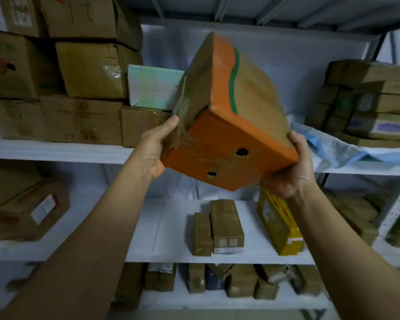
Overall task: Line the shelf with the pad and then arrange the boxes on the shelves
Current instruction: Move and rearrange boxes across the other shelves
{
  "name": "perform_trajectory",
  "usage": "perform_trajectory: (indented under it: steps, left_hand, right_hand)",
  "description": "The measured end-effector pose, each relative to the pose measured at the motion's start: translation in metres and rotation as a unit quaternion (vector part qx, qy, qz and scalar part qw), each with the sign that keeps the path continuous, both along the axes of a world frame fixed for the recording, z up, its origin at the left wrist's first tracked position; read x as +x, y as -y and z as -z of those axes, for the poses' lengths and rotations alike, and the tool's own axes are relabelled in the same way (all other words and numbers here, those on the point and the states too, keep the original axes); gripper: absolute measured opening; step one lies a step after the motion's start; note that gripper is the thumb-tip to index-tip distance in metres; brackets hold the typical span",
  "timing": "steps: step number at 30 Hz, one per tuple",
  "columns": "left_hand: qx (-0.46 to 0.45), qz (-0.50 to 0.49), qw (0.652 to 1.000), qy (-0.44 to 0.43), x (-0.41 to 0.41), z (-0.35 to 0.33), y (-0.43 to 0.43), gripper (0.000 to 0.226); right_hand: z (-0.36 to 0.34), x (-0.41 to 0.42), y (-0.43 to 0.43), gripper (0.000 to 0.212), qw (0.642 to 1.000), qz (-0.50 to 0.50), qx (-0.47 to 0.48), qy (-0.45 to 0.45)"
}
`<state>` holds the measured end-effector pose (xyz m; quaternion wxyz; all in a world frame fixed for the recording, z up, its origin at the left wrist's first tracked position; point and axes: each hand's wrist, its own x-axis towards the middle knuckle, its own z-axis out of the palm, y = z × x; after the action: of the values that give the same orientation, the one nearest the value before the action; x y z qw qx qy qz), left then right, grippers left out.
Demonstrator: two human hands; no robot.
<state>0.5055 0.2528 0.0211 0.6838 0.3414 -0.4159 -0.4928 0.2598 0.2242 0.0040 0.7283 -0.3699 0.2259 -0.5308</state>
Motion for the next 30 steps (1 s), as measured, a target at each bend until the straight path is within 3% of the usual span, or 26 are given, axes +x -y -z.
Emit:
perform_trajectory:
  steps: [2,4,5,8,10,15,18,22,27,30]
  left_hand:
    - [0.017,0.048,0.999,-0.004,-0.006,0.023,-0.009,0.03]
    - [0.022,0.093,0.995,0.002,-0.011,0.042,-0.018,0.024]
    - [0.032,0.109,0.993,0.006,-0.011,0.052,-0.02,0.033]
    - [0.086,0.118,0.988,0.058,-0.008,0.076,-0.024,0.094]
    - [0.114,0.133,0.981,0.087,-0.004,0.092,-0.025,0.109]
    - [0.164,0.173,0.966,0.104,0.001,0.128,-0.044,0.109]
    - [0.244,0.202,0.938,0.14,0.005,0.158,-0.052,0.111]
    - [0.34,0.218,0.902,0.15,0.007,0.199,-0.059,0.114]
    - [0.367,0.18,0.906,0.108,-0.002,0.234,-0.049,0.108]
    - [0.368,0.159,0.911,0.096,-0.017,0.247,-0.028,0.084]
  right_hand:
    - [0.027,-0.01,-0.012,0.045,1.0,-0.01,0.01,0.008]
    - [0.052,-0.02,-0.021,0.059,0.999,-0.038,0.021,0.018]
    - [0.063,-0.024,-0.024,0.063,0.998,-0.052,0.022,0.012]
    - [0.09,-0.032,-0.028,0.08,0.996,-0.085,0.03,-0.026]
    - [0.105,-0.037,-0.025,0.085,0.992,-0.097,0.04,-0.068]
    - [0.151,-0.046,-0.03,0.093,0.963,-0.174,0.116,-0.169]
    - [0.188,-0.048,-0.04,0.087,0.943,-0.201,0.179,-0.194]
    - [0.231,-0.042,-0.05,0.09,0.916,-0.156,0.28,-0.243]
    - [0.255,-0.033,-0.035,0.066,0.889,-0.057,0.343,-0.299]
    - [0.256,-0.042,-0.015,0.062,0.893,-0.012,0.334,-0.302]
